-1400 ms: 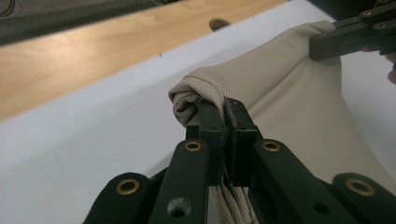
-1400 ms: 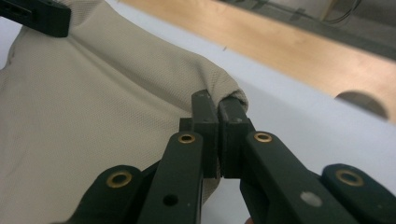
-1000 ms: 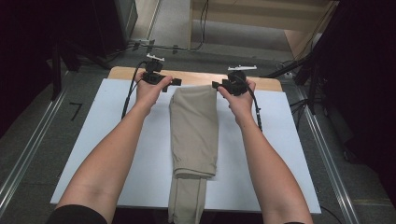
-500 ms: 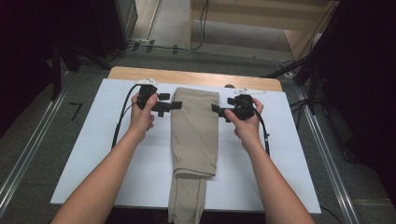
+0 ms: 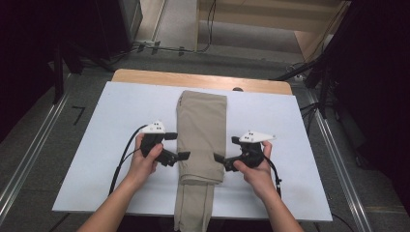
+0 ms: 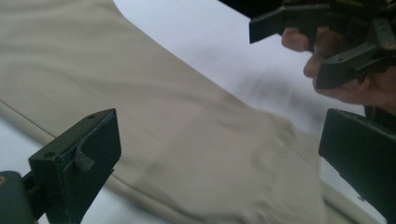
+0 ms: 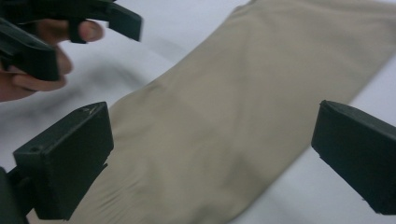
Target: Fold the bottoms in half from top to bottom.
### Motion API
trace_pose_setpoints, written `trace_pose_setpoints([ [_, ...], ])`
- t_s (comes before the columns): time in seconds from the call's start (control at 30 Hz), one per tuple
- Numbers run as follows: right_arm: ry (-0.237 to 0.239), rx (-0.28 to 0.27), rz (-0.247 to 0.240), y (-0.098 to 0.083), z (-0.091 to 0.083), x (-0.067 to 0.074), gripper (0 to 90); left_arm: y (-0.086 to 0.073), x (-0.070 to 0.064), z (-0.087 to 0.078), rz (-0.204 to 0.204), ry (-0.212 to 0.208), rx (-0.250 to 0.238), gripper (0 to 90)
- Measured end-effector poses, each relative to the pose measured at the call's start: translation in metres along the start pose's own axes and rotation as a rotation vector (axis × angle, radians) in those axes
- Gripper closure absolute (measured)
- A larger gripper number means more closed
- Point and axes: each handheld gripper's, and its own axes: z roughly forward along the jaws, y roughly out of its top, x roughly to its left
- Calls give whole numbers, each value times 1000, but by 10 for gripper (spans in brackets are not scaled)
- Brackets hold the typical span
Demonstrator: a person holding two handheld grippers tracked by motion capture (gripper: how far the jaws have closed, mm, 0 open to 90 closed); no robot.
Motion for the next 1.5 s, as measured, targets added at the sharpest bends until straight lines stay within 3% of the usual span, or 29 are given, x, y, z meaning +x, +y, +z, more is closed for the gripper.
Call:
trace_pose_setpoints([
  [0.17,23,39,-24,-30,-8,31,0,-27,-25,-6,-8,-33,25,0],
  [0.23,12,65,-35,-38,-8,38,14,-34,-33,-5,13,-31,51,16],
  [0.27,-9,78,-47,-43,-8,41,45,-37,-37,-4,30,-16,64,25],
  [0.37,-41,97,-52,-53,-9,47,129,-47,-45,-1,22,16,73,102],
  [0.47,-92,117,-85,-59,-6,55,214,-48,-51,2,52,119,99,192],
  [0.53,-108,125,-87,-62,-4,57,256,-49,-51,4,35,180,108,276],
  [0.6,-144,132,-110,-64,-2,57,300,-49,-50,4,21,191,104,346],
  [0.67,-162,128,-96,-64,-2,56,358,-48,-49,4,21,191,103,399],
  [0.83,-142,81,-73,-62,-7,49,569,-48,-46,4,12,198,92,609],
  [0.97,-99,101,-66,-65,-4,45,644,-48,-47,6,38,195,110,672],
  [1.1,-102,143,-103,-64,0,49,733,-49,-53,9,86,220,139,688],
  [1.17,-107,156,-117,-64,2,51,774,-50,-53,9,86,220,135,737],
  [1.3,-127,154,-110,-65,1,53,830,-51,-56,8,114,234,120,840],
  [1.37,-133,145,-109,-65,0,55,836,-51,-60,8,133,243,117,846],
  [1.5,-127,121,-110,-64,-6,58,839,-52,-67,1,121,214,96,845],
])
